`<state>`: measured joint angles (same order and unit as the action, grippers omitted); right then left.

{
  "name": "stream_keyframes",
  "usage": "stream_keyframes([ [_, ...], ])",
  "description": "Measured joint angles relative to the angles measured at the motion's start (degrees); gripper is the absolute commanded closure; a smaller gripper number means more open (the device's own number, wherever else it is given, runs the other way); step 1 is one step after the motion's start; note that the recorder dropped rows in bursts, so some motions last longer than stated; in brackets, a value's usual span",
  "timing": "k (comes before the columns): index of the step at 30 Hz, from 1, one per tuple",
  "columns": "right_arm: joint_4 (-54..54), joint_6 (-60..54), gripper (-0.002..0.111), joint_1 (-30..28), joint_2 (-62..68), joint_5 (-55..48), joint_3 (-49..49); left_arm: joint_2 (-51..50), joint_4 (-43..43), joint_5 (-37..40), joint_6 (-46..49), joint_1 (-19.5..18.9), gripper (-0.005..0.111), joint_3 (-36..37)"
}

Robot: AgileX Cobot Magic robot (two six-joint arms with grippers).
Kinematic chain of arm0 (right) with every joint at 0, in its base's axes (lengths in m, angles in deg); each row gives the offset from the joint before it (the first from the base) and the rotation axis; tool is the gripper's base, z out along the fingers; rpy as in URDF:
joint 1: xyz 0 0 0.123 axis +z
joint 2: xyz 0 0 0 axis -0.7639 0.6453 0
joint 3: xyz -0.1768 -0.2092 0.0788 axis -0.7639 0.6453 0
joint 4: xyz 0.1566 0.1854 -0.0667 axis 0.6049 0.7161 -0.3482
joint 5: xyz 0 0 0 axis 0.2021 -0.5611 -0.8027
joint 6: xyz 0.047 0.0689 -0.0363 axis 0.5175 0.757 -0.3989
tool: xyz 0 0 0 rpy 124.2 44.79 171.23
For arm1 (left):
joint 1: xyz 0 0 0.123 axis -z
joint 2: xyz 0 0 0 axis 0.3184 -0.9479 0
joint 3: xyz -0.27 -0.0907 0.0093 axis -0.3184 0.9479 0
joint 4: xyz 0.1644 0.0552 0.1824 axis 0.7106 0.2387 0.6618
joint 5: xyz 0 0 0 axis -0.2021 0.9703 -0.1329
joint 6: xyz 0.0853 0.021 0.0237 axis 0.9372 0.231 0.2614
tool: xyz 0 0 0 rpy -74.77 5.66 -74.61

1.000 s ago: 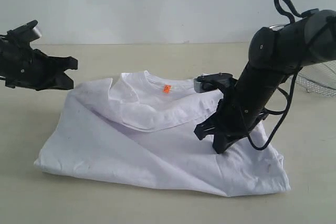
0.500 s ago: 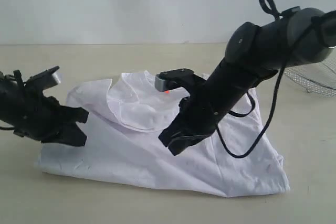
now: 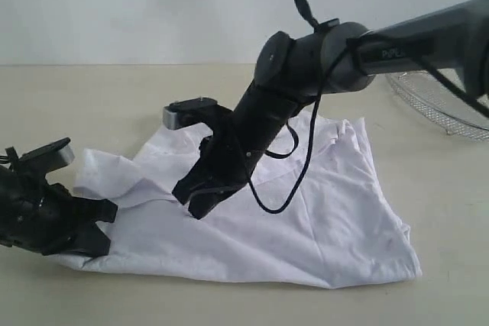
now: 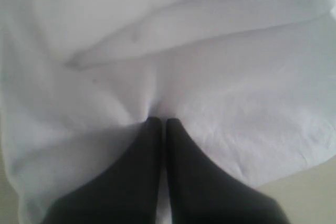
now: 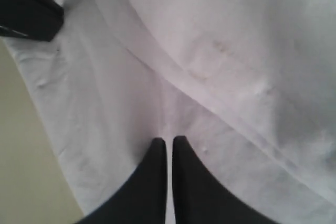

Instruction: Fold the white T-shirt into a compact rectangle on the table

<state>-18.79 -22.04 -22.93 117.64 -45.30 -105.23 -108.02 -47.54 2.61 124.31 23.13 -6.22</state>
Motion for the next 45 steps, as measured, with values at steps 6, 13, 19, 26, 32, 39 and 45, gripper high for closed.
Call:
stream_keyframes([
  [6,-0.38,-0.33,0.109,1.96,2.62,4.37,-0.22,0.02,-0.49,0.0,0.56,0.0,0.102,0.03],
  [13,-5.26,1.24,0.109,2.33,3.41,18.61,-5.08,0.26,-0.64,0.0,0.56,0.0,0.102,0.58],
  [19,-16.37,15.09,0.109,-1.11,6.52,21.92,-13.73,0.37,-0.75,0.1,0.56,0.0,0.102,0.92],
  [26,-25.95,19.42,0.109,-3.96,5.39,16.99,-15.85,0.37,-0.94,0.1,0.56,0.0,0.102,0.95],
  [32,-28.15,20.15,0.109,-7.39,3.66,18.51,-16.25,0.88,-0.94,-0.01,0.56,0.0,0.102,1.05],
  [39,-30.92,19.8,0.109,-12.94,1.42,5.74,-16.25,4.26,0.14,0.36,2.9,0.03,0.102,1.16],
  [45,-30.66,18.02,0.109,-13.87,0.86,-7.42,-16.25,6.27,-0.22,-1.84,3.37,0.03,0.102,-4.36],
])
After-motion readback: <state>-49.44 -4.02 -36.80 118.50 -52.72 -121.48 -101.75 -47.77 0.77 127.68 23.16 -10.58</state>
